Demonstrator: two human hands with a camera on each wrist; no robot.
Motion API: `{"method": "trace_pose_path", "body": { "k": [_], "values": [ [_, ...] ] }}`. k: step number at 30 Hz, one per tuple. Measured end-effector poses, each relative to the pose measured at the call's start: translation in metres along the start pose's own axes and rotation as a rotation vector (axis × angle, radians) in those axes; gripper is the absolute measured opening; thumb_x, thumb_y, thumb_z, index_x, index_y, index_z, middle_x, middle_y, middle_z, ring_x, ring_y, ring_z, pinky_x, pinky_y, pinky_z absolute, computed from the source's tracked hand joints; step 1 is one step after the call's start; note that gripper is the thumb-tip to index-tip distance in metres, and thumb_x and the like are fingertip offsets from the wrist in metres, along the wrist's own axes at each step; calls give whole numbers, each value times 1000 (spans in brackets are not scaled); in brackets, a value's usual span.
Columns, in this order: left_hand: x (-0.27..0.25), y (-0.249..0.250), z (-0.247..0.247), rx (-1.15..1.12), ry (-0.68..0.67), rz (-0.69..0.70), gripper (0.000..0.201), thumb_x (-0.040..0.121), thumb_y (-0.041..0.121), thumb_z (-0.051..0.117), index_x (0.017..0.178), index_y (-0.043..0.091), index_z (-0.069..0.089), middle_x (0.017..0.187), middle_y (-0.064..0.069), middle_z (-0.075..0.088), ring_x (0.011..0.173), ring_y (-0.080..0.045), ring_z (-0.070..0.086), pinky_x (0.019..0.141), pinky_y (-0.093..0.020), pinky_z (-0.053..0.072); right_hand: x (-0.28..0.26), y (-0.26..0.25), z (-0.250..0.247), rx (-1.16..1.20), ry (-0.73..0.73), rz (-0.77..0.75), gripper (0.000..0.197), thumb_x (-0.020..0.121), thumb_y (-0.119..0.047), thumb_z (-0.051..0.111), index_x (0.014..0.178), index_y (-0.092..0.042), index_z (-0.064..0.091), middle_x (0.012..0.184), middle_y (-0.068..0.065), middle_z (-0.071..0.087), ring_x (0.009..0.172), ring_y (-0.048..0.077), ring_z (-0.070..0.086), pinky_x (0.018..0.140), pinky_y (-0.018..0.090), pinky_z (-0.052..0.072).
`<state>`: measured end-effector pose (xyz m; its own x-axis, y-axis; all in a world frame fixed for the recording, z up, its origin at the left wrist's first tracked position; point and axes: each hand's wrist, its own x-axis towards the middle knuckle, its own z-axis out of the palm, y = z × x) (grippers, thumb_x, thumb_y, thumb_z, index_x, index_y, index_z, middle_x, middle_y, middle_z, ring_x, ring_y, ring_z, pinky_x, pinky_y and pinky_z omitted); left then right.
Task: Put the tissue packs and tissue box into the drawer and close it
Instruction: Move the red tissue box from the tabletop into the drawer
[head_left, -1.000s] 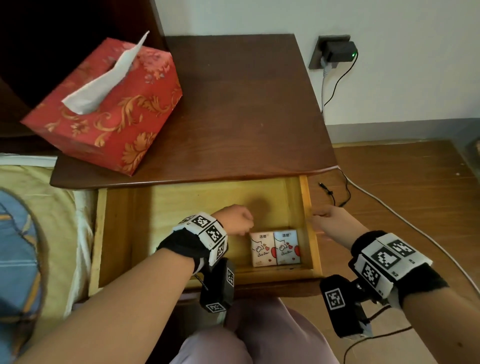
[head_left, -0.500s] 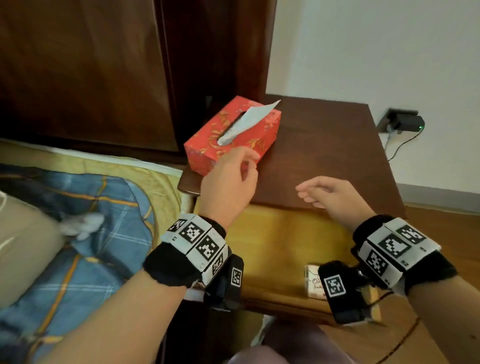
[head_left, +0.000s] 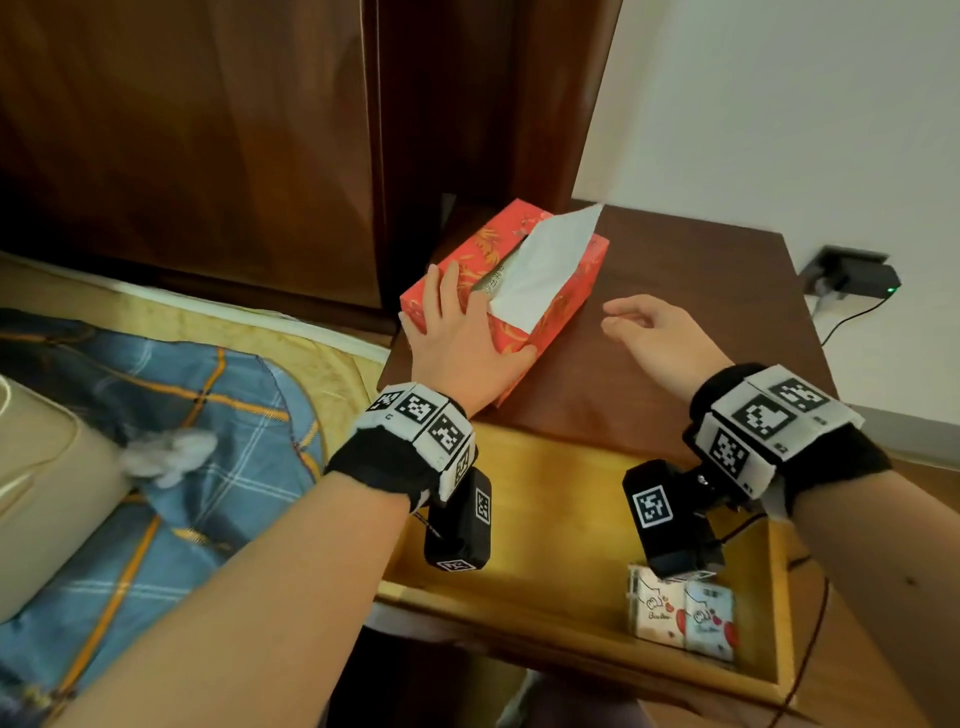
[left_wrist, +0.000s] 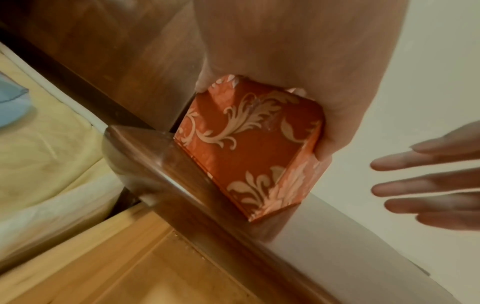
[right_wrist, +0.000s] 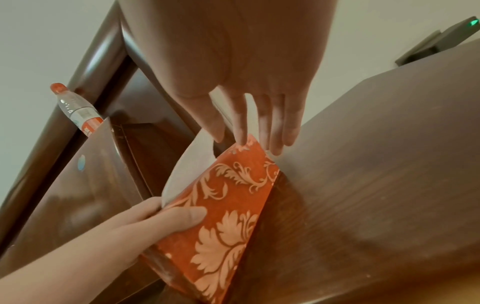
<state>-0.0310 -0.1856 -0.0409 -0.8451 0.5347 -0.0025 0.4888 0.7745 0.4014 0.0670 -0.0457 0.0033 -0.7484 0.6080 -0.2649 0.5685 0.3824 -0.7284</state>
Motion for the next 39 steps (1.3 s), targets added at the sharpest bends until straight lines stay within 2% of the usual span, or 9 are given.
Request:
{"method": "trace_pose_path", "body": {
  "k": [10,14,17,20,24,28,31,35,39],
  "values": [
    [-26,-23,-13,-125,-148,263,69,73,47,71,130,17,46,161,0,5,149,-18,-10,119,-55,8,-7,23,-11,77,91,122,57,94,-36,40,146,-17,26,147,10,41,135,24,39,110,32,27],
    [-47,-33,-18,-206,-216,335,67,72,39,75,130,26,44,160,7,2,148,-12,-10,121,-49,11,-15,30,-10,97,75,144,48,94,-34,40,135,-10,46,123,5,54,121,23,49,99,30,34],
    [-61,-37,-14,-372,-163,214,97,72,35,77,147,28,15,159,6,-7,149,-13,-1,119,-37,21,-25,33,-4,176,-3,192,41,93,-38,41,125,-12,52,114,7,58,101,24,57,89,35,51],
    [-71,-37,-9,-604,-207,53,113,68,39,79,148,31,-1,157,0,12,143,-14,26,114,-29,25,-38,32,-1,161,2,184,46,94,-38,43,126,-6,50,115,7,58,95,19,55,59,16,50],
    [-84,-37,-14,-901,-251,-109,74,75,36,74,133,33,29,133,5,53,118,-11,56,107,-39,45,-52,38,2,208,-21,232,54,87,-43,54,126,-6,50,125,16,60,107,30,62,82,39,56],
    [-98,-41,-22,-822,-237,-188,67,85,33,64,140,17,31,128,6,53,112,-11,54,99,-28,44,-70,39,8,156,-91,318,60,86,-45,54,128,-2,47,117,14,57,102,32,62,79,41,56],
    [-119,-44,-21,-726,-222,-172,58,87,31,62,137,19,36,117,8,53,113,-13,55,96,-30,45,-81,41,20,-3,-113,345,61,83,-47,55,120,2,52,115,20,62,96,35,65,79,39,56],
    [-148,-47,-13,-644,-237,-180,59,87,38,60,138,22,34,128,4,57,119,-17,56,94,-29,44,-99,47,31,-208,-31,351,56,85,-48,50,118,-4,55,119,20,63,107,37,61,91,36,49],
    [-162,-48,-11,-611,-235,-176,57,88,37,58,139,23,35,133,-1,57,122,-21,55,97,-31,43,-117,57,35,-211,-162,342,38,84,-40,53,68,-7,62,75,15,68,88,37,70,85,43,57]
  ]
}}
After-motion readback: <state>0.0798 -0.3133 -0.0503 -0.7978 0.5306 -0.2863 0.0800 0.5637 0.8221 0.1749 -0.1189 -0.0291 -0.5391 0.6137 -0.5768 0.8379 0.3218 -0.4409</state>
